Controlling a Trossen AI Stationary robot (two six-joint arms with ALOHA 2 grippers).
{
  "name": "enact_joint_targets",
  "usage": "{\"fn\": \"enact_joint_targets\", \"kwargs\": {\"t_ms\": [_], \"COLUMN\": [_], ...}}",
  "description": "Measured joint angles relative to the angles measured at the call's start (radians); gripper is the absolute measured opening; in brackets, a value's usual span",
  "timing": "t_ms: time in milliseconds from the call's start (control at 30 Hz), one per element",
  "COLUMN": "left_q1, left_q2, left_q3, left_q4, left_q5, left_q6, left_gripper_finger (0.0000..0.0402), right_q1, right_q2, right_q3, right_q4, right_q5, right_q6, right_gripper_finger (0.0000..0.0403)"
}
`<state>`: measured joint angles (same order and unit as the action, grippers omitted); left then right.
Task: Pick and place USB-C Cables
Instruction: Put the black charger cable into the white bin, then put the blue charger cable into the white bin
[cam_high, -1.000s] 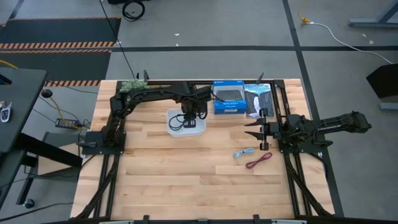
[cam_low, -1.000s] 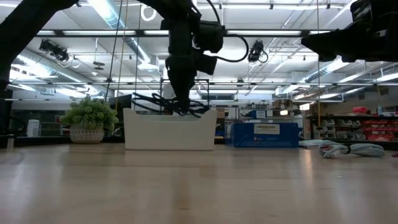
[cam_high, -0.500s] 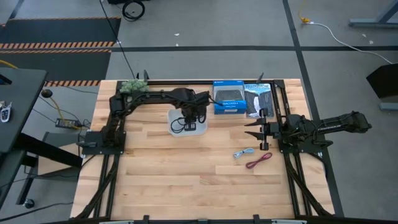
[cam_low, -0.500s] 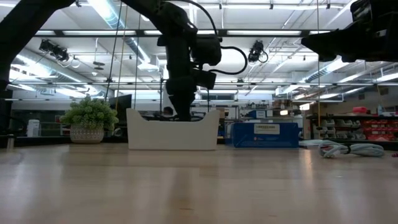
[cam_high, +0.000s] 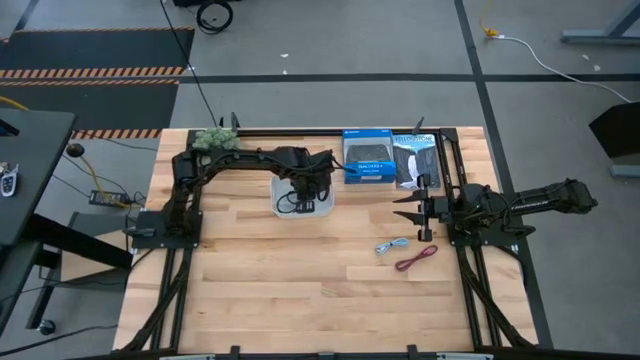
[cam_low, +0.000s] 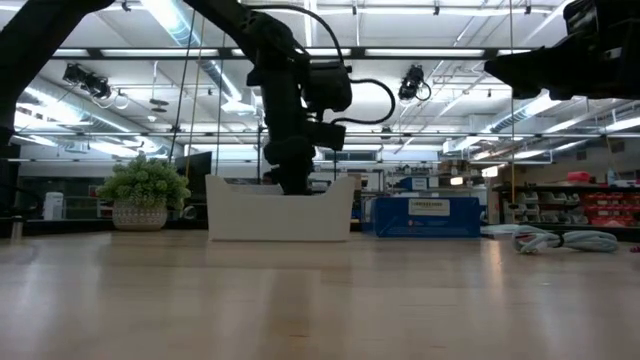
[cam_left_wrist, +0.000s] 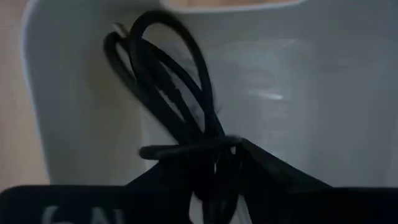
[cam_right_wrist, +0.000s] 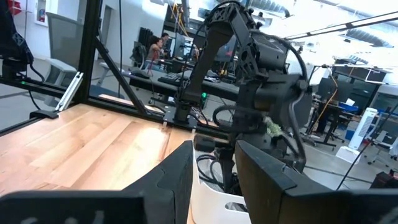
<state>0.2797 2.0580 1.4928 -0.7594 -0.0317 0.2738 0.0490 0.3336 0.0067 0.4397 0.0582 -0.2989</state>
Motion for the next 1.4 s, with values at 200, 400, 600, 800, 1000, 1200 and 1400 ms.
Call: {"fn": "enact_joint_targets", "kwargs": {"t_ms": [200,400,600,800,1000,1200,1400], "left_q1": [-0.004,-0.009,-0.027,-0.066,-0.139,-0.221,-0.305], "left_q2": [0.009,0.010,0.009,0.007,0.003,0.013,0.029], "left_q3": [0.049,0.163,0.295,0.424,0.464,0.463,0.465], "left_q4": [-0.051,-0.175,-0.252,-0.264,-0.158,-0.056,0.117], "left_q5": [-0.004,-0.002,-0.017,-0.007,0.020,-0.042,-0.153], "left_q6": [-0.059,-0.143,-0.184,-0.258,-0.369,-0.492,-0.589], "left_gripper_finger": [0.0196,0.0236,0.0249,0.0249,0.0236,0.0231,0.0231], "right_q1": [0.000,0.000,0.000,0.000,0.000,0.000,0.000], "right_q2": [0.000,0.000,0.000,0.000,0.000,0.000,0.000], "right_q3": [0.000,0.000,0.000,0.000,0.000,0.000,0.000], "right_q4": [0.000,0.000,0.000,0.000,0.000,0.000,0.000], "right_q5": [0.000,0.000,0.000,0.000,0.000,0.000,0.000], "right_q6": [0.000,0.000,0.000,0.000,0.000,0.000,0.000], "right_gripper_finger": [0.0128,0.0128,0.0128,0.0128,0.0128,0.0128,0.0128]}}
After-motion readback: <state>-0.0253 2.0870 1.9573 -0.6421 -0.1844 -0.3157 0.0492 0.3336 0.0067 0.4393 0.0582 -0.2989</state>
